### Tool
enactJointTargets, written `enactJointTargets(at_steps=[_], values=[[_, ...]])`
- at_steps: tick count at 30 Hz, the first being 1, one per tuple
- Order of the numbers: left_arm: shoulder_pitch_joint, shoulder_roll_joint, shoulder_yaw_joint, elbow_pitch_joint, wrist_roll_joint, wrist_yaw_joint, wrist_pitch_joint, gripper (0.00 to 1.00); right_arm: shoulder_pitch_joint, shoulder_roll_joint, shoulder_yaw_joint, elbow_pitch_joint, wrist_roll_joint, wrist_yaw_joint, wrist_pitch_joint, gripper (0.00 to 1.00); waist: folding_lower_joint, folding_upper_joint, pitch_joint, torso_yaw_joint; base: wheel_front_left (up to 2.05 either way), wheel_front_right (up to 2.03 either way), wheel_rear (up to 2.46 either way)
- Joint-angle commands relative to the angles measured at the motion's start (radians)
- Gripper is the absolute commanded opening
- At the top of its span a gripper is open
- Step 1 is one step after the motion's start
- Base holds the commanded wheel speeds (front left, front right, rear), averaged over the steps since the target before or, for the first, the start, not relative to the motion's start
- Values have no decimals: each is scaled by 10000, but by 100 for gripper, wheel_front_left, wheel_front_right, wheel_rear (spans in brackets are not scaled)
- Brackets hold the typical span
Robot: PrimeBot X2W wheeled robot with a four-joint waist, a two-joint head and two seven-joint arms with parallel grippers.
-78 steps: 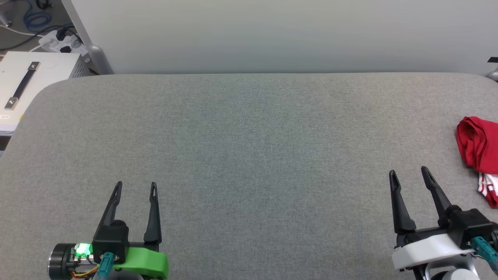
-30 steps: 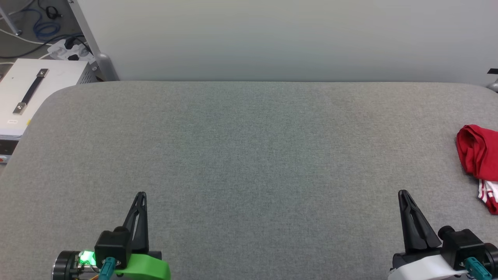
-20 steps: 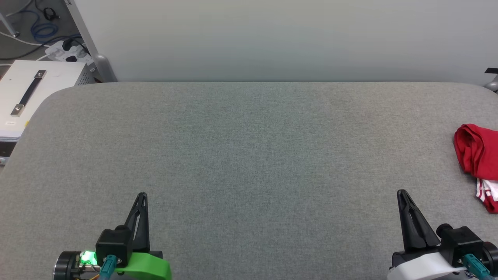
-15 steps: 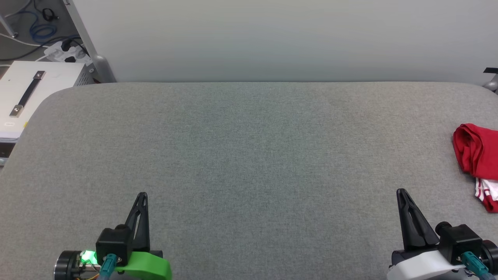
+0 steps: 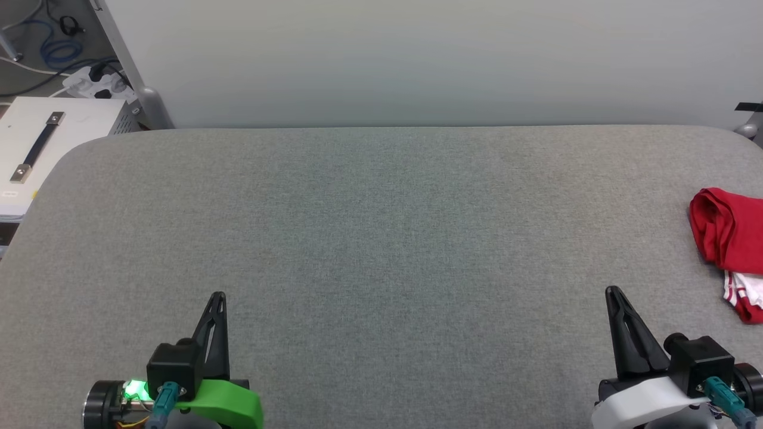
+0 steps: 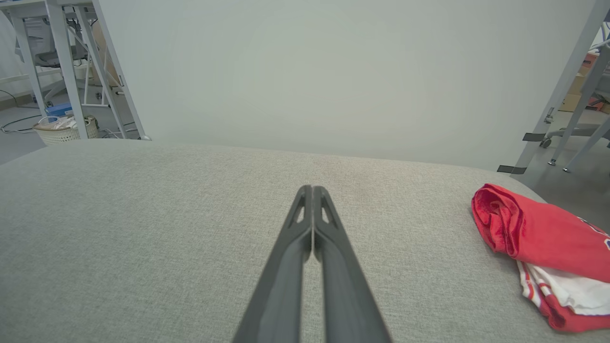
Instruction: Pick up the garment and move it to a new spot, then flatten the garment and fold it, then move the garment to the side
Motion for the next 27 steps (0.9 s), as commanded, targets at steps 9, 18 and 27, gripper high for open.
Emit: enactJointTargets(at_steps=[9,18,27], values=[[-293,-150,80,-61,127,-47,222,0,-283,49,8,102,-109,-4,259,0,0,0,-13,-62,0,0,0],[-400,-250,140,-78,163,-78,480,0,-431,62,11,180,-157,-5,519,0,0,0,-29,-145,0,0,0],[-492,-335,191,-93,195,-105,702,0,-559,73,14,247,-199,-6,742,0,0,0,-43,-217,0,0,0]])
